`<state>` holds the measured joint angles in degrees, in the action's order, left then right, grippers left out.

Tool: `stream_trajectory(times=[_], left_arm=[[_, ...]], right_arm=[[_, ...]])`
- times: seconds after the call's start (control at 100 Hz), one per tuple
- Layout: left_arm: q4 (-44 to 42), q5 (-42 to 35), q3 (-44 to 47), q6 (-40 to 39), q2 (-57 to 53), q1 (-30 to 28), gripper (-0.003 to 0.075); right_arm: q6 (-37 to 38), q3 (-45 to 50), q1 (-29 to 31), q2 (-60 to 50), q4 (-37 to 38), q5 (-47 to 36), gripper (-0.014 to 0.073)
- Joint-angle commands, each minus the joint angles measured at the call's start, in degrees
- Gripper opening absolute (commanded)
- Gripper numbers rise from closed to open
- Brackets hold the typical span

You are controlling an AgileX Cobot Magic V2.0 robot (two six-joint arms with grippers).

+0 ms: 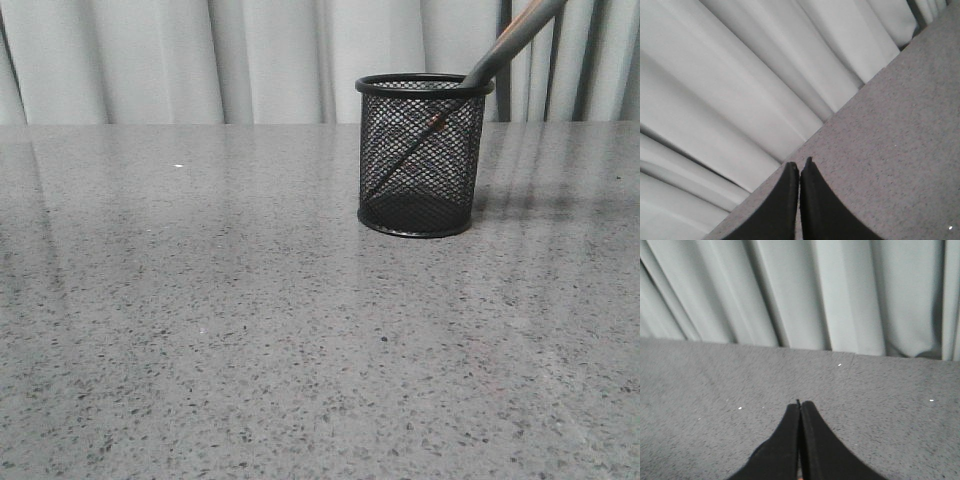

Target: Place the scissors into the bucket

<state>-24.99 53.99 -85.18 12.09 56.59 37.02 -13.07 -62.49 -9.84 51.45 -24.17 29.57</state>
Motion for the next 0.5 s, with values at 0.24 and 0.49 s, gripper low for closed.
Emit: stream_trajectory(times=[0.24,0.49], left_arm=[[-0.61,-35.81,35.93,-13.76,-20.90,-0.24,-0.0021],[-0.44,-48.75,61.67,-23.49,-38.61,-0.24,-0.0021]], right_arm=[[-0.02,22.47,0.10,-20.31,-0.10,-16.18,-0.0056],[-0.02,35.67,0.10,-35.33,-0.10,-17.87,-0.0056]])
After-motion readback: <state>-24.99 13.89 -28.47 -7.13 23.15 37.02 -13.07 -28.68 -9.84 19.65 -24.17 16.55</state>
